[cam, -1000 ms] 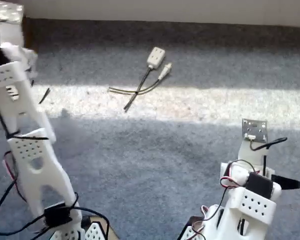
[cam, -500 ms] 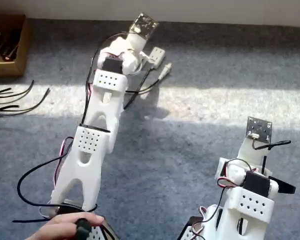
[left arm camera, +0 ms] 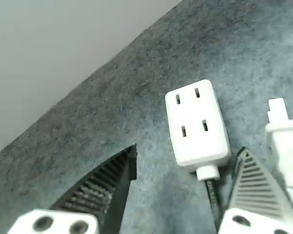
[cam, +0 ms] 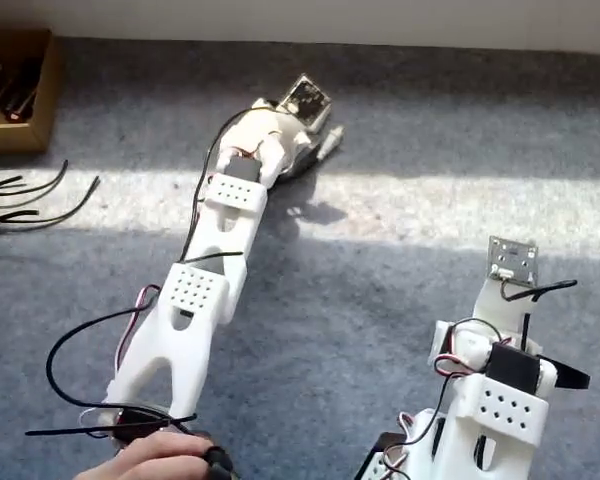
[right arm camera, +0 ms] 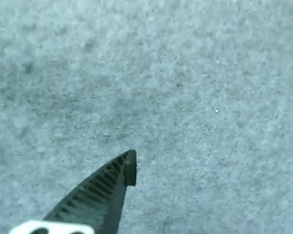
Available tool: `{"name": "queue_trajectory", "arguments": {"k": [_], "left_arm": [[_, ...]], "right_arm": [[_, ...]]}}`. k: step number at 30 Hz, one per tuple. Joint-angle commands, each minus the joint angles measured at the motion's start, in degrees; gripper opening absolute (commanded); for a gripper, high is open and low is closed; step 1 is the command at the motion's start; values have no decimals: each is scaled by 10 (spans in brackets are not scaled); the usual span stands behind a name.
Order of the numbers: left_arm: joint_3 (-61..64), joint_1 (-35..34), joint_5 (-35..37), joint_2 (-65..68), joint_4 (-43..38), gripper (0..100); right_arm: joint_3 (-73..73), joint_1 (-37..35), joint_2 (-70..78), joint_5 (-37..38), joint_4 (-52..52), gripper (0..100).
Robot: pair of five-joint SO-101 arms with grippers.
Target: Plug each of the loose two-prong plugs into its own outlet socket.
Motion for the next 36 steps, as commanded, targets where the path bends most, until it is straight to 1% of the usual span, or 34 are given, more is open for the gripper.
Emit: {"name": "queue_trajectory", "arguments": {"k": [1, 3, 5, 6, 7, 8, 14, 17, 21, 26, 28, 32, 36], "left_arm": [[-6, 19, -11, -3, -9, 238], [-4, 22, -61, -2, -9, 139], [-3, 29, -125, -1, -9, 11], [-3, 30, -155, 0, -9, 3], [-3, 31, -172, 0, -9, 24], [-2, 31, -171, 0, -9, 12], [-11, 20, -137, -6, -9, 7], [-70, 6, -120, -6, -4, 7], [-59, -1, -118, -25, 11, 7], [-60, 7, -118, -17, -8, 11], [-58, 11, -118, -9, -26, 50], [-61, 13, -118, 17, -30, 151], [-63, 13, -118, 44, -26, 191]], "right_arm": [[-18, 6, 1, 7, 3, 666], [-18, 6, 1, 8, 3, 666], [-18, 6, 1, 9, 3, 666], [-18, 6, 1, 9, 3, 666], [-18, 6, 1, 9, 3, 666], [-18, 6, 1, 9, 3, 666], [-17, 6, 1, 10, 3, 666], [-17, 6, 1, 10, 3, 666], [-17, 6, 1, 10, 3, 666], [-17, 6, 1, 10, 3, 666], [-17, 6, 1, 10, 3, 666], [-17, 6, 1, 10, 4, 666], [-17, 6, 1, 11, 4, 666]]}}
